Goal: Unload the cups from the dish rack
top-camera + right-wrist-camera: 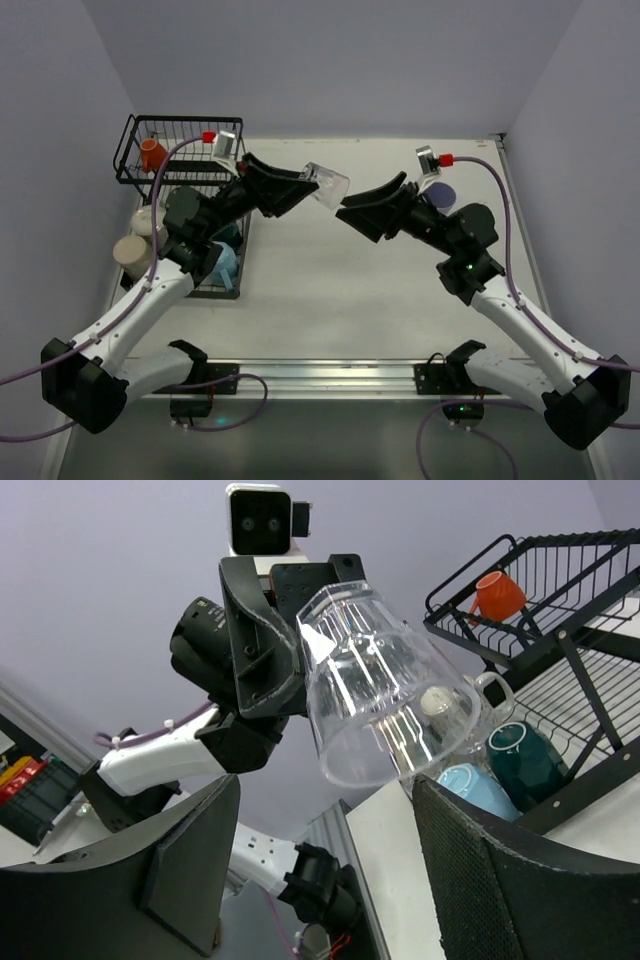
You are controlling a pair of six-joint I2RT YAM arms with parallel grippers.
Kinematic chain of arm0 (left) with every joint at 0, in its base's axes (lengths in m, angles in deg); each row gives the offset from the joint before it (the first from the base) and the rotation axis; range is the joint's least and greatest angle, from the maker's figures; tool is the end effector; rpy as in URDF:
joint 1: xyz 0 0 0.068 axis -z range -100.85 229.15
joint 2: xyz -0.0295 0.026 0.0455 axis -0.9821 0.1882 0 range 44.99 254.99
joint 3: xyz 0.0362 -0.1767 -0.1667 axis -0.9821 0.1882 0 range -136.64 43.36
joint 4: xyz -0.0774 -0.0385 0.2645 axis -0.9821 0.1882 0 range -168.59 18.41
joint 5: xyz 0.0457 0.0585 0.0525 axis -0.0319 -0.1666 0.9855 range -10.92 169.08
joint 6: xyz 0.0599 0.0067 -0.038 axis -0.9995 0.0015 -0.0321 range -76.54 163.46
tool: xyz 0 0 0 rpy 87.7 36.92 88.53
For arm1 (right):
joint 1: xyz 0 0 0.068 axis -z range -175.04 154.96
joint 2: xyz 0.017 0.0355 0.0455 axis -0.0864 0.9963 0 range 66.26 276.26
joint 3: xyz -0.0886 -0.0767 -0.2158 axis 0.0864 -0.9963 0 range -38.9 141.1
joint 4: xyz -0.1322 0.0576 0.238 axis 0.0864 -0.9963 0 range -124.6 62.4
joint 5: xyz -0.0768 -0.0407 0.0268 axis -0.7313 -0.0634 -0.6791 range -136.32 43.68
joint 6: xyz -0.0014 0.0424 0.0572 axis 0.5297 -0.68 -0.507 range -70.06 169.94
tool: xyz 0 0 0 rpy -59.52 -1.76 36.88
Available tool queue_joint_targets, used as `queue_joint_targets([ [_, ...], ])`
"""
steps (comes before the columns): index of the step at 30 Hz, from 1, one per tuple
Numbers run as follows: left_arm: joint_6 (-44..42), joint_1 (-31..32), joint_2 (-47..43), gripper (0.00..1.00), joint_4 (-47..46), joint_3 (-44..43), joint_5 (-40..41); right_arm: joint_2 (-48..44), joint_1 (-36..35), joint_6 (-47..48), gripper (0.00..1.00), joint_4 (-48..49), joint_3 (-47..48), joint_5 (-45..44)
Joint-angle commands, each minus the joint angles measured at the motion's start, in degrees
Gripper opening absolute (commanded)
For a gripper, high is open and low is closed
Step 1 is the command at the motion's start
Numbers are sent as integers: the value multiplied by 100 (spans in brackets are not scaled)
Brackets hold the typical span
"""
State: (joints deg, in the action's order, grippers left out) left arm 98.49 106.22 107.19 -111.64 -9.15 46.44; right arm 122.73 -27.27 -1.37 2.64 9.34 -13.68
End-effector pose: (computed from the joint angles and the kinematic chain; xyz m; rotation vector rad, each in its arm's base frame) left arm 0.2461 -0.1613 0.3859 0.2428 1.3722 -1.5528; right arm 0.2140 0.1723 0.3781 -0.3423 1.3797 1.5729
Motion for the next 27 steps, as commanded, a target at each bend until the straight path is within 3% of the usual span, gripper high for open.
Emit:
queue_joint_targets([
  [1, 140, 237, 108, 21, -500, 74, 30, 5, -38, -11, 71, 342, 202, 110],
  [9, 17, 545, 284, 21, -500, 188, 179, 171, -47, 16, 58, 465, 167, 32],
  [12, -18, 606, 276, 24, -491, 285, 162, 286, -64, -2, 43, 544, 132, -30],
  [13, -36, 615, 258, 29, -491, 294, 179, 303, -56, -11, 32, 544, 89, -82],
  [15, -332, 615, 83, 38, -89, 303, 442, 260, -56, 59, 19, 527, 36, -267],
  [16, -491, 615, -13, 49, 79, 294, 556, 190, -64, 94, 8, 466, -25, -346],
  [17, -658, 607, -206, 54, 489, 268, 801, 154, -56, 138, 3, 387, -43, -459],
  [18, -947, 615, -295, 66, 702, 233, 908, 119, -64, 269, 0, 282, -18, -522],
  [21, -1563, 615, -602, 83, 1563, 58, 1242, 75, -64, 638, 0, -359, 114, -671],
  [22, -1722, 615, -751, 92, 2105, 13, 1339, 75, -64, 814, 0, -944, 323, -698],
  [24, -2310, 615, -919, 100, 2723, -162, 1795, 171, -56, 1402, 0, -2268, 805, -968],
  [27, -3013, 615, -1297, 100, 3945, -286, 2481, 548, -56, 2351, 0, -3617, 1535, -1547],
])
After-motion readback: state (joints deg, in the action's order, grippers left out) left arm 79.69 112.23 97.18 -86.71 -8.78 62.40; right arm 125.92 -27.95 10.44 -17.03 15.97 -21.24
